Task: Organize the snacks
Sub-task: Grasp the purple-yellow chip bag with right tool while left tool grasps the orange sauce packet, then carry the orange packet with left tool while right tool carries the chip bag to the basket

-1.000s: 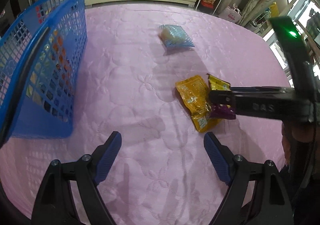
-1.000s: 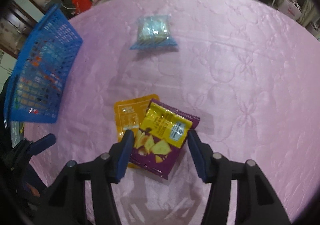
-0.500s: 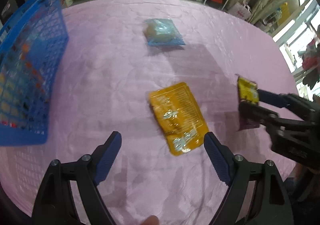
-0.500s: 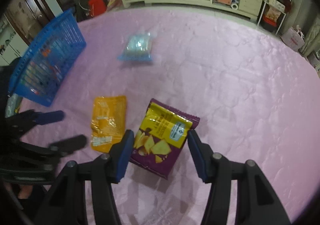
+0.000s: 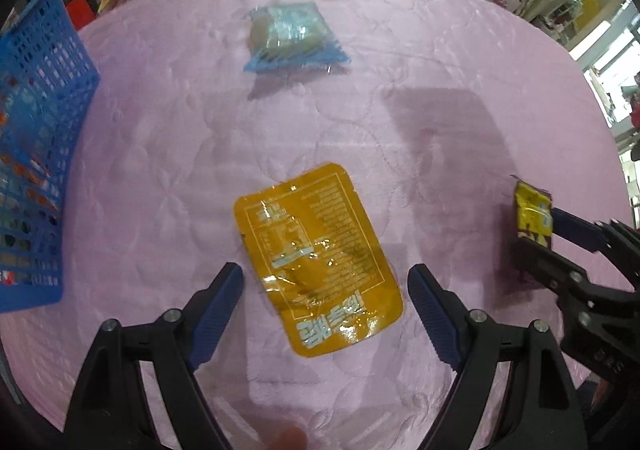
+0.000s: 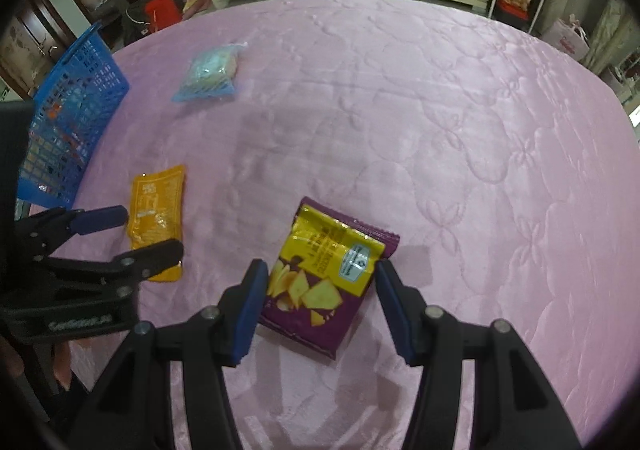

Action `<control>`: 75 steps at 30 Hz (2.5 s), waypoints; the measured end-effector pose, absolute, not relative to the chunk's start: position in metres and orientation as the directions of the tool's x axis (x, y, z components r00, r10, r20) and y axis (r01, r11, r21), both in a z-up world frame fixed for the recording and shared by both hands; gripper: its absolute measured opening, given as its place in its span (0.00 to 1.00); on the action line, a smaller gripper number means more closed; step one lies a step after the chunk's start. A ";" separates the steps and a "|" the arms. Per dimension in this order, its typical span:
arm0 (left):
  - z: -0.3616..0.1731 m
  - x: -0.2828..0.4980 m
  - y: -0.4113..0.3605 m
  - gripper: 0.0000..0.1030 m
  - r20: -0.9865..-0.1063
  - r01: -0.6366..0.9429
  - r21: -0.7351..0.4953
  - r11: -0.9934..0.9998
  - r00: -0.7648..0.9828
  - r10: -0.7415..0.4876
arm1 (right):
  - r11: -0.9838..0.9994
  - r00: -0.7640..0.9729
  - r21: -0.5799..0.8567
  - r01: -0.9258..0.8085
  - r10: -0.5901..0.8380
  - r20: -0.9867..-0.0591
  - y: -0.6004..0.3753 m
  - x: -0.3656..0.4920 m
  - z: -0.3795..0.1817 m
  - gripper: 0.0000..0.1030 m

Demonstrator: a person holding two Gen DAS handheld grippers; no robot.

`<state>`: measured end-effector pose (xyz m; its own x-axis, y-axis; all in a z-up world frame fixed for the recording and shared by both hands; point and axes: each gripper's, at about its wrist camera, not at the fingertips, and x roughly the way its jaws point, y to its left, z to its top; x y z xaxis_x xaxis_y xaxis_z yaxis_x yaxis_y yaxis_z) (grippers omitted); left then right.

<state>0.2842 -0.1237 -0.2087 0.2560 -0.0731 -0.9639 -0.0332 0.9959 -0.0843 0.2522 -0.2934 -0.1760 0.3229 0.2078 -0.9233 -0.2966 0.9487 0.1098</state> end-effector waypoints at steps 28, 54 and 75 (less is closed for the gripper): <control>-0.212 0.289 -0.133 0.37 -0.959 0.055 -0.033 0.998 0.278 -0.047 | 0.912 0.275 0.186 -0.364 0.296 -0.915 -0.260 0.250 -0.189 0.58; -0.108 0.204 -0.067 0.05 -0.844 0.136 -0.147 0.980 0.499 -0.196 | 0.900 0.401 0.181 -0.397 0.348 -0.847 -0.207 0.207 -0.106 0.58; -0.034 0.174 0.072 0.05 -0.748 0.091 -0.133 0.987 0.644 -0.161 | 0.827 0.455 0.183 -0.532 0.461 -0.762 -0.079 0.200 -0.038 0.58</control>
<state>0.1742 0.0723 -0.0337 0.6444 -0.1605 -0.7477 0.0912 0.9869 -0.1333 0.2004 -0.0787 -0.0380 0.4546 0.4609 -0.7622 -0.5318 0.8269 0.1828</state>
